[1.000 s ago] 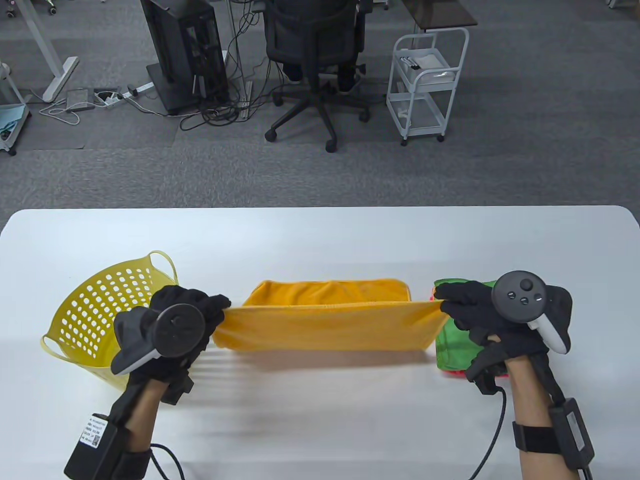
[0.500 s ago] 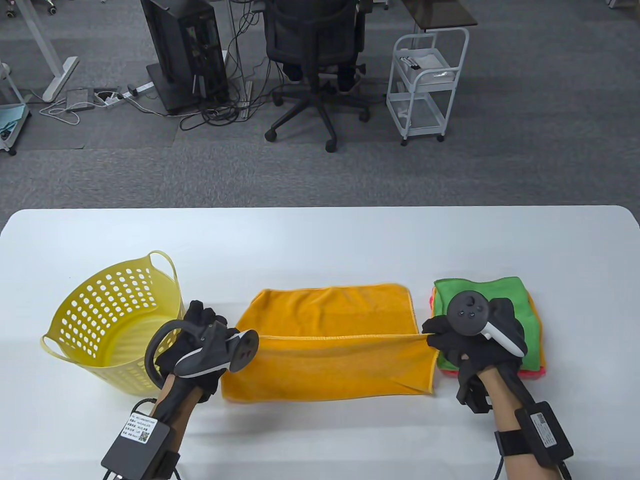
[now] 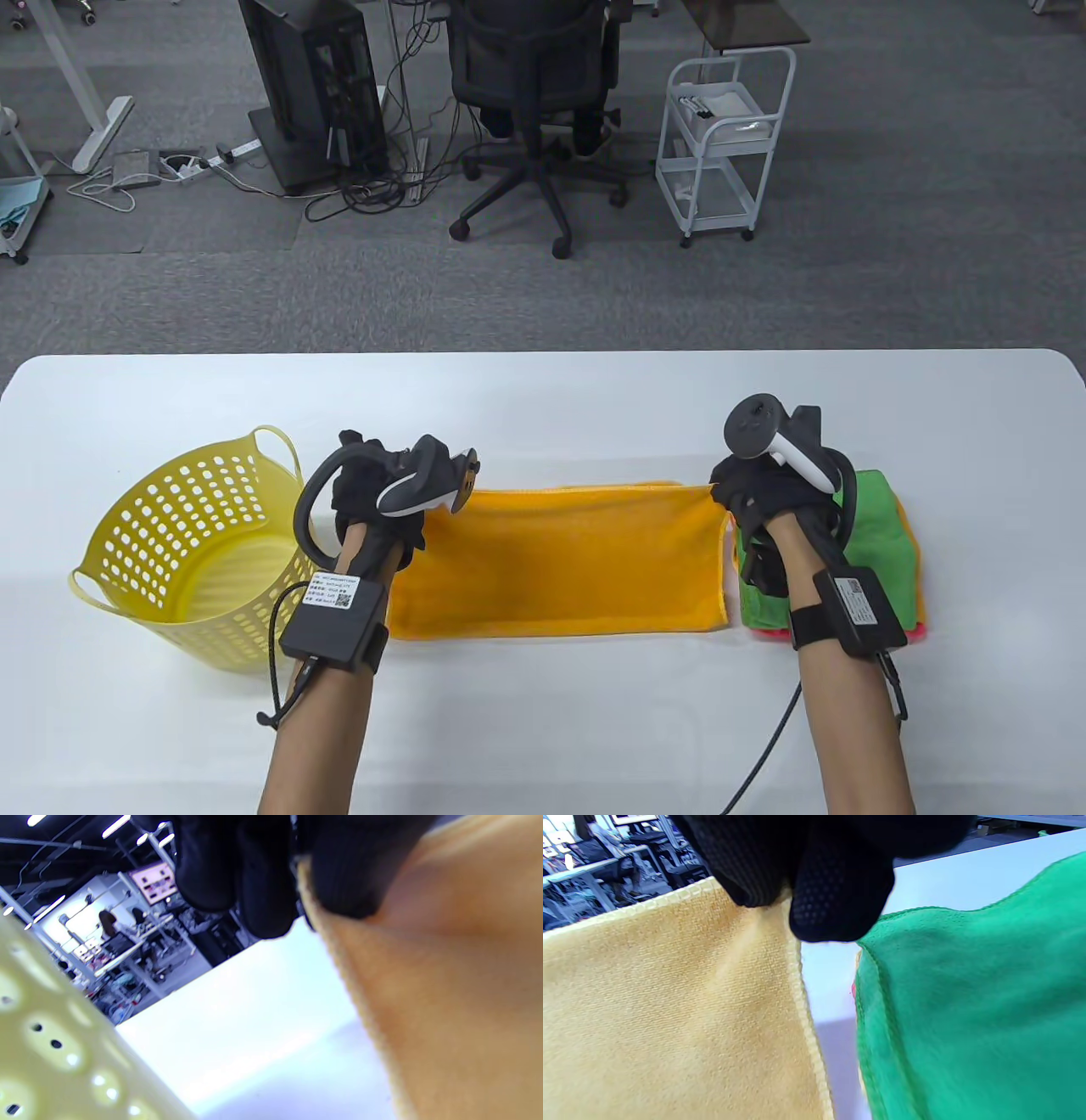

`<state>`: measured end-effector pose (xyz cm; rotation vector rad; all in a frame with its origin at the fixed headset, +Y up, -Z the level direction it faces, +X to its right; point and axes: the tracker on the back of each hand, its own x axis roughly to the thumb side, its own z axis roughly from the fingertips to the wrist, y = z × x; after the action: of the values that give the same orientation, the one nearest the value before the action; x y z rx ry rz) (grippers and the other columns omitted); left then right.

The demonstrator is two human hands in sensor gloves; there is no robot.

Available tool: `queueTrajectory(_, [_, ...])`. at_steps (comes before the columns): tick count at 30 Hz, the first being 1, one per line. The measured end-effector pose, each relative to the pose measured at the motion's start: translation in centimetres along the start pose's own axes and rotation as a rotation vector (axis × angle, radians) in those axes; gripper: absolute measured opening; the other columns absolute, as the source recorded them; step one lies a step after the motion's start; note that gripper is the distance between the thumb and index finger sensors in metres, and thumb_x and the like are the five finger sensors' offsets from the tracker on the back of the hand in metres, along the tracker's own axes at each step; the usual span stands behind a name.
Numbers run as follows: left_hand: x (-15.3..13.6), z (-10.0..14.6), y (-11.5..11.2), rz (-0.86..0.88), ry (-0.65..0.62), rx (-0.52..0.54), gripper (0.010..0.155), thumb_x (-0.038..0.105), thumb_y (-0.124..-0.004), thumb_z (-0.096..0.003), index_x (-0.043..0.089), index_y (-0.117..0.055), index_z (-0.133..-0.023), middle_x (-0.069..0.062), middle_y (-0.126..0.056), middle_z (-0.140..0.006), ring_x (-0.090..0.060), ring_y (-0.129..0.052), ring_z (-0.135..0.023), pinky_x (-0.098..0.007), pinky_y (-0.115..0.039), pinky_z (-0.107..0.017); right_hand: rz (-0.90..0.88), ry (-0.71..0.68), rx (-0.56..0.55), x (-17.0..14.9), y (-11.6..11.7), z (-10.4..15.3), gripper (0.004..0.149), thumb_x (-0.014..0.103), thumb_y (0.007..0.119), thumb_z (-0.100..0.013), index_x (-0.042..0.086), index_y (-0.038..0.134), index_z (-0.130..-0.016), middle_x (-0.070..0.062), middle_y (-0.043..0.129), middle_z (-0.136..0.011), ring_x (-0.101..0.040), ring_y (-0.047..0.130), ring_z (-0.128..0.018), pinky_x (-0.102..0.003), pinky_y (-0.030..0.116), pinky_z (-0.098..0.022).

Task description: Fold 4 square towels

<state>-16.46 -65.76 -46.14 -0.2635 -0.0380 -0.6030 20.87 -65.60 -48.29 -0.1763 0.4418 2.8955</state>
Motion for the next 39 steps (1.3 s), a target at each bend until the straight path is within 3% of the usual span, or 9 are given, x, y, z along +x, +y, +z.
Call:
queueTrajectory(14, [1.0, -6.6, -3.1, 0.169, 0.087, -0.117, 0.04, 0.043, -0.079, -0.0561, 0.034, -0.085, -0.094, -0.003, -0.091, -0.095, -0.037, -0.081, -0.093, -0.061, -0.043, -0.081, 0.063, 0.154, 0.033, 1.4, 3.9, -6.6, 0.04, 0.029, 0.089, -0.059, 0.012, 0.085, -0.094, -0.013, 0.098, -0.081, -0.019, 0.103, -0.041, -0.03, 0.083, -0.028])
queueTrajectory(16, [1.1, -6.9, -3.7, 0.197, 0.095, -0.143, 0.051, 0.044, -0.073, -0.0581, 0.03, -0.071, -0.107, -0.009, -0.082, -0.105, -0.041, -0.075, -0.098, -0.063, -0.039, -0.08, 0.084, 0.184, 0.008, 1.6, 4.3, -6.7, 0.042, 0.031, 0.087, -0.059, 0.011, 0.082, -0.096, -0.014, 0.096, -0.085, -0.02, 0.103, -0.043, -0.03, 0.084, -0.029])
queueTrajectory(17, [1.1, -6.8, -3.9, 0.235, 0.107, -0.155, 0.068, 0.049, -0.068, -0.0591, 0.022, -0.046, -0.118, -0.018, -0.055, -0.121, -0.049, -0.058, -0.105, -0.067, -0.031, -0.08, 0.093, 0.202, -0.011, 1.8, 4.4, -6.5, 0.048, 0.037, 0.083, -0.061, 0.008, 0.078, -0.1, -0.017, 0.093, -0.09, -0.02, 0.103, -0.045, -0.03, 0.084, -0.03])
queueTrajectory(18, [1.0, -6.6, -4.0, 0.271, 0.124, -0.129, 0.07, 0.049, -0.066, -0.0595, 0.02, -0.042, -0.118, -0.021, -0.045, -0.124, -0.05, -0.053, -0.107, -0.068, -0.029, -0.079, 0.094, 0.211, -0.027, 1.9, 4.3, -6.3, 0.051, 0.037, 0.082, -0.061, 0.008, 0.075, -0.102, -0.018, 0.09, -0.094, -0.02, 0.103, -0.045, -0.03, 0.084, -0.03])
queueTrajectory(26, [0.1, -1.2, -1.6, 0.412, 0.046, 0.006, 0.068, 0.052, -0.063, -0.0594, 0.02, -0.047, -0.118, -0.02, -0.044, -0.125, -0.052, -0.049, -0.112, -0.069, -0.029, -0.079, 0.053, 0.18, -0.035, 2.3, 2.7, -2.9, 0.055, 0.038, 0.082, -0.062, 0.007, 0.071, -0.105, -0.02, 0.085, -0.1, -0.02, 0.103, -0.049, -0.029, 0.084, -0.032])
queueTrajectory(30, [0.6, 3.7, -1.6, 0.43, -0.023, 0.077, 0.073, 0.057, -0.062, -0.0581, 0.021, -0.045, -0.119, -0.023, -0.035, -0.126, -0.054, -0.039, -0.115, -0.07, -0.027, -0.079, -0.029, 0.158, 0.003, 2.3, 3.3, -1.3, 0.058, 0.04, 0.082, -0.062, 0.007, 0.068, -0.107, -0.021, 0.08, -0.104, -0.029, 0.101, -0.067, -0.036, 0.084, -0.042])
queueTrajectory(33, [1.2, 7.5, -2.5, 0.446, -0.089, 0.09, 0.079, 0.063, -0.061, -0.0558, 0.021, -0.04, -0.12, -0.024, -0.026, -0.126, -0.055, -0.026, -0.115, -0.072, -0.021, -0.078, -0.074, 0.158, 0.052, 2.5, 4.3, -0.3, 0.062, 0.041, 0.081, -0.062, 0.005, 0.064, -0.109, -0.024, 0.076, -0.108, -0.036, 0.097, -0.078, -0.041, 0.084, -0.048])
queueTrajectory(35, [1.7, 10.0, -3.9, 0.501, -0.147, 0.056, 0.088, 0.07, -0.06, -0.0531, 0.022, -0.032, -0.122, -0.025, -0.012, -0.125, -0.056, -0.006, -0.111, -0.077, -0.004, -0.068, -0.088, 0.182, 0.076, 2.8, 5.1, 0.1, 0.065, 0.042, 0.081, -0.062, 0.003, 0.062, -0.11, -0.026, 0.075, -0.107, -0.035, 0.098, -0.076, -0.04, 0.085, -0.047])
queueTrajectory(39, [2.6, 12.1, -6.6, 0.524, -0.221, -0.044, 0.095, 0.074, -0.057, -0.052, 0.02, -0.02, -0.121, -0.027, 0.008, -0.118, -0.057, 0.016, -0.1, -0.076, 0.003, -0.065, -0.035, 0.257, 0.124, 3.3, 6.5, 0.2, 0.072, 0.045, 0.081, -0.062, -0.002, 0.056, -0.111, -0.031, 0.071, -0.109, -0.033, 0.102, -0.07, -0.036, 0.086, -0.043])
